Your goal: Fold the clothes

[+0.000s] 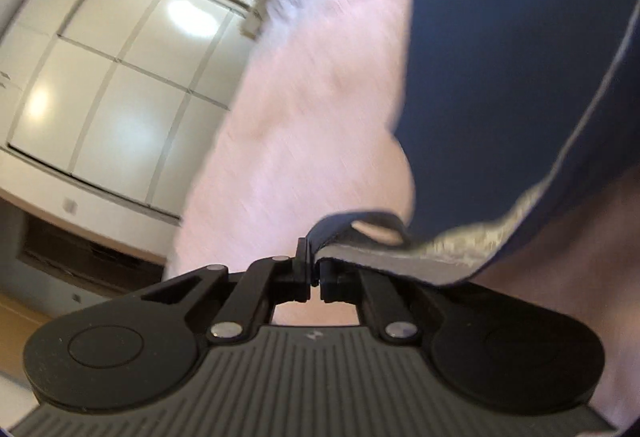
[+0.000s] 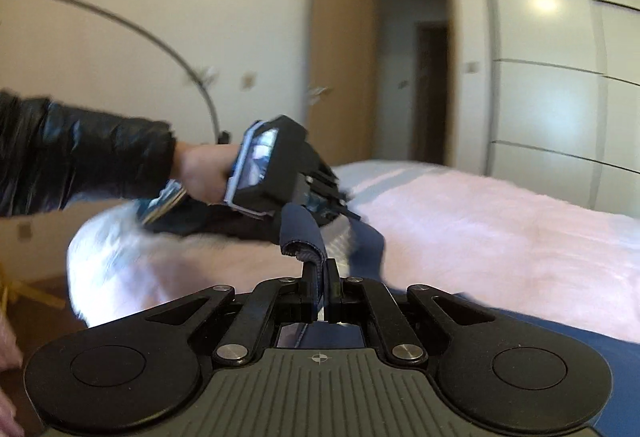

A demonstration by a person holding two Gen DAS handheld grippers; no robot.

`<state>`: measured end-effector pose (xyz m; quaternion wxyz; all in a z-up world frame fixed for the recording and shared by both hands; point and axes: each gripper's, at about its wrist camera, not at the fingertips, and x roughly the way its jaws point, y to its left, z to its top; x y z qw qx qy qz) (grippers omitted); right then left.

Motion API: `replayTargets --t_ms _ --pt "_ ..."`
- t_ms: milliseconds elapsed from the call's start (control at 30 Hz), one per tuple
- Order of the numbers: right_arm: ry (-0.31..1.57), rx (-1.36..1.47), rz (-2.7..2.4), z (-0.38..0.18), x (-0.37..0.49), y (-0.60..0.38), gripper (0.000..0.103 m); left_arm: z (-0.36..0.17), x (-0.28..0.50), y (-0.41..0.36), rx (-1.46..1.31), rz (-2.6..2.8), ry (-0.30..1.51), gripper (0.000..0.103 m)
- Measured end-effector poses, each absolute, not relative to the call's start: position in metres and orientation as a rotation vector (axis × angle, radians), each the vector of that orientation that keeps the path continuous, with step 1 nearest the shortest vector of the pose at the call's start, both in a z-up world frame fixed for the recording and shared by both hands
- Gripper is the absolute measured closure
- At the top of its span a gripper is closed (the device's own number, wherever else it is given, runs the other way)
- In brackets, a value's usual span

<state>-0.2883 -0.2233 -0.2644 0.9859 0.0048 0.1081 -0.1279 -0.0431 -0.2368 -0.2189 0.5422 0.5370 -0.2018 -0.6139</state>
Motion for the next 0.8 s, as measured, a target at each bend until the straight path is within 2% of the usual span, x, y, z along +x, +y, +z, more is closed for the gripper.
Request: replayTargets --t_ms 167,300,467,633,700,800 --pt "0.125 0.089 -0.452 -0.246 -0.384 -0.257 0.102 -0.163 -0.147 -0.300 1.210 -1.505 -0.609 0.100" --pt "0.091 0.160 -0.614 -0.249 -0.459 -0.289 0.102 -0.156 -0.242 -0.358 1.216 -1.589 -0.713 0.100" --pt "0.061 0.311 -0.807 -0.275 -0.538 -0.328 0.103 -0.204 -0.354 -0.416 1.314 -1.736 -0.769 0.100" --pt "0.086 0.589 -0.925 -0.329 -0.599 -0.363 0.103 -0.296 -0.430 -0.444 1.496 -1.838 -0.791 0.100" --pt "0.106 0.686 -0.945 -0.348 -0.618 -0.373 0.103 -0.318 -0.437 -0.447 1.527 -1.868 -0.776 0.099" --pt "0.124 0.731 -0.925 -0.357 -0.623 -0.378 0.103 -0.324 -0.430 -0.458 1.487 -1.889 -0.688 0.093"
